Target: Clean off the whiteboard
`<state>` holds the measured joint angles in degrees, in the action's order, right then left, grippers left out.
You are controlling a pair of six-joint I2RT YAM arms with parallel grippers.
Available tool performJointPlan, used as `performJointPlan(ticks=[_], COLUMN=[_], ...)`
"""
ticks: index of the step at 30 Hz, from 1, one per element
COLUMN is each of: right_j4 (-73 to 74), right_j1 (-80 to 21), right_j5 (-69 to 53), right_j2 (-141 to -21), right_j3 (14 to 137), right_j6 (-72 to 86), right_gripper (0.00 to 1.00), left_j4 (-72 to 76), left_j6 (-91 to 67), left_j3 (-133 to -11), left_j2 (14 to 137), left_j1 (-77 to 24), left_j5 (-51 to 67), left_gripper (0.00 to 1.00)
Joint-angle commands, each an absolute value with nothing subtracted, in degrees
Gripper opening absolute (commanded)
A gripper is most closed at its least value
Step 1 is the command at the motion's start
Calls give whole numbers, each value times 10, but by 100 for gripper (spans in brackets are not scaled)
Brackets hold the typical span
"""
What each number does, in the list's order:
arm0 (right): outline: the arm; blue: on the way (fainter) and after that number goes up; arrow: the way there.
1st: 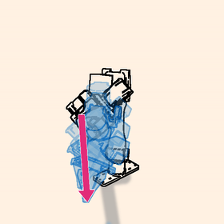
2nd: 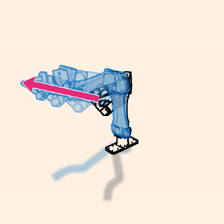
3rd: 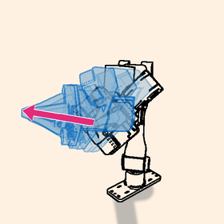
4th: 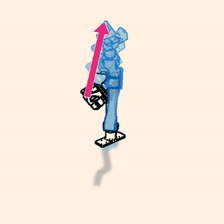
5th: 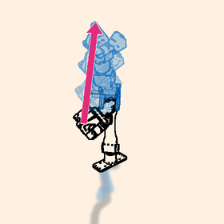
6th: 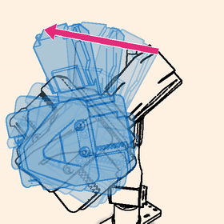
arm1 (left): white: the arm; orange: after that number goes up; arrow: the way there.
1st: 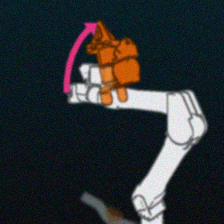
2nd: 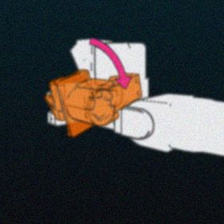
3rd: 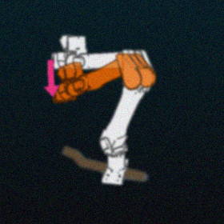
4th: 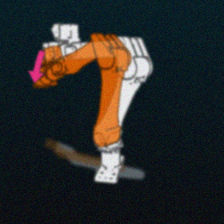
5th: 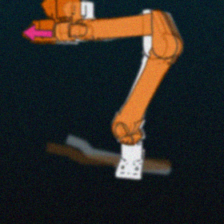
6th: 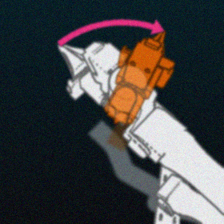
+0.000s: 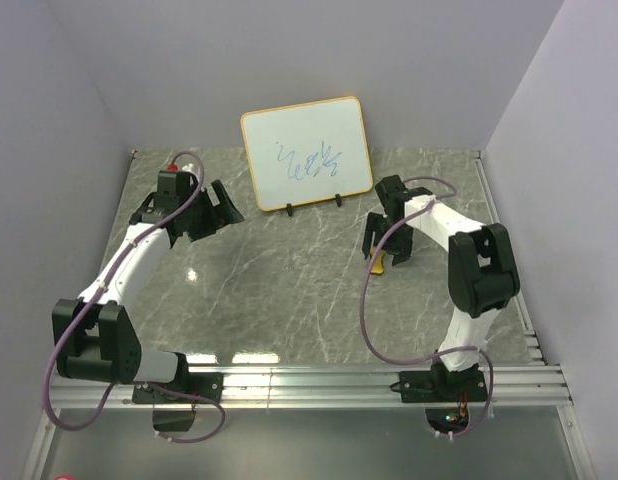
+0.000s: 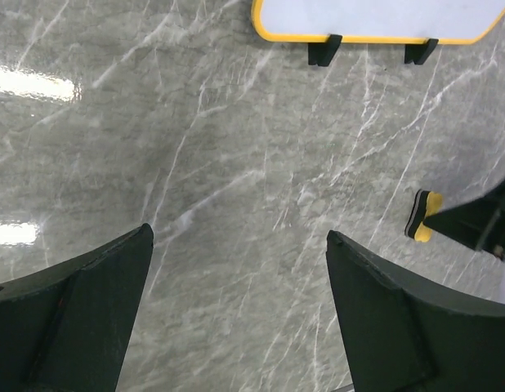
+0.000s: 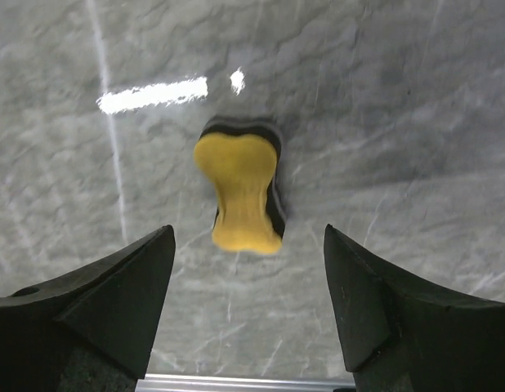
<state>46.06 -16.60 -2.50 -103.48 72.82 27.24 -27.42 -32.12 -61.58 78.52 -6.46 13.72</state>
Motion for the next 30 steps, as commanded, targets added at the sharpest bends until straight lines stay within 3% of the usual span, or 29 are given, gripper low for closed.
performJointPlan(ticks=[1,7,12,16,18,25,27,30], right_j4=[453,435,427,433,442,475,481,481], right_j1=[-158,-157,-159,-159,-158,-163,-164,-166], right_j5=[-3,-15,-18,-10,-7,-33,-50,-75], right_j2=[-1061,-1092,-1101,-1098,-1090,-1050,-1035,-1015], right_j3=[756,761,759,758,759,771,775,779], right_j6=[264,277,273,266,261,258,260,263], right_gripper=[79,68,45,36,25,14,3,0], left_j4=[-291,-316,-309,-304,-295,-224,-204,-153], left_j6=[-288,-285,-299,-301,-303,-289,-281,-286], left_j3=[-623,-620,-630,-656,-676,-756,-787,-827], left_j2=[752,744,750,774,786,880,911,981], left_j1=[-67,-68,-68,-68,-68,-65,-61,-47], left_j5=[141,123,130,130,135,177,201,236], left_gripper=[92,91,91,91,91,94,94,93])
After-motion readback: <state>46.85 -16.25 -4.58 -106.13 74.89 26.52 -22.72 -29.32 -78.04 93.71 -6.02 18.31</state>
